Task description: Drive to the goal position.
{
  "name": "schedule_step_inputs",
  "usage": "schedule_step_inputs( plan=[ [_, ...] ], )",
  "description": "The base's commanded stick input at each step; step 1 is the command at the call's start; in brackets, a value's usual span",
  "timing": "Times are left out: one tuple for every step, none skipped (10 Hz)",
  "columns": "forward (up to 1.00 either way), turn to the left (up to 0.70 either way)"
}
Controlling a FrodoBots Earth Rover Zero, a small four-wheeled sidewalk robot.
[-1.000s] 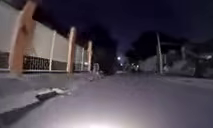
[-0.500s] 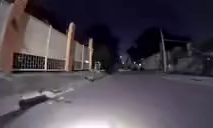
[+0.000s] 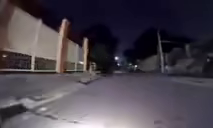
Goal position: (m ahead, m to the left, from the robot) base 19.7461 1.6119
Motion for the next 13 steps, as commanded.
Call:
schedule_step_inputs(
  plan=[
    [1.00,-0.32],
    [1.00,-0.03],
    [1.00,0.00],
    [1.00,0.00],
    [1.00,0.00],
    [1.00,0.00],
    [1.00,0.00],
    [1.00,0.00],
    [1.00,0.00],
    [1.00,0.00],
    [1.00,0.00],
    [1.00,0.00],
    [1.00,0.00]
  ],
)
